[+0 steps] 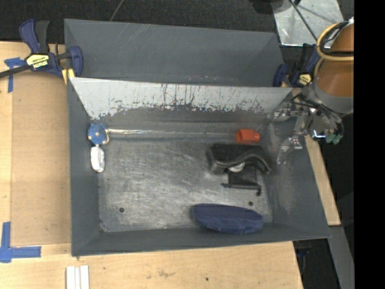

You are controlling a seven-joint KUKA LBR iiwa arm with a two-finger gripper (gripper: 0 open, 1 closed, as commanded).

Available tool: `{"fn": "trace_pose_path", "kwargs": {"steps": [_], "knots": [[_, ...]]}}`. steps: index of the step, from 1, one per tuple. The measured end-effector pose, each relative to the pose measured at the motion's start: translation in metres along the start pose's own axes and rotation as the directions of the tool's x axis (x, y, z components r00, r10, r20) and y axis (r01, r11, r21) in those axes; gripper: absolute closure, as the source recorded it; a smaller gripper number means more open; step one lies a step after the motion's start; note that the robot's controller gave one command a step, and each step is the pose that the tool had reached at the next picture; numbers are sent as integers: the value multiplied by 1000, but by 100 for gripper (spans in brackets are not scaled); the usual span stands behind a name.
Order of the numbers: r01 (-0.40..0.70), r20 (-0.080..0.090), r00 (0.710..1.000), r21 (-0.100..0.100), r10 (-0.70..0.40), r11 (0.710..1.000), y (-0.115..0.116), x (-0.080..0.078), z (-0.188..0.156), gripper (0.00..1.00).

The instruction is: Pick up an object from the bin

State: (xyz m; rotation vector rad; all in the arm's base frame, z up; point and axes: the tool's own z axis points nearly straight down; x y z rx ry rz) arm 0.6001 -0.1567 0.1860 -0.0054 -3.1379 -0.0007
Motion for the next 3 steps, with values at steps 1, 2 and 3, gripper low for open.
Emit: {"fn": "trace_pose_path", "kwargs": {"steps": [1, 2, 3], "knots": [[74, 14, 997, 3, -74, 997, 51, 7, 104, 0], [76, 23, 997, 7, -76, 997, 49, 5, 102, 100], [48, 9, 999, 2, -48, 999, 67, 18, -40, 100]]}}
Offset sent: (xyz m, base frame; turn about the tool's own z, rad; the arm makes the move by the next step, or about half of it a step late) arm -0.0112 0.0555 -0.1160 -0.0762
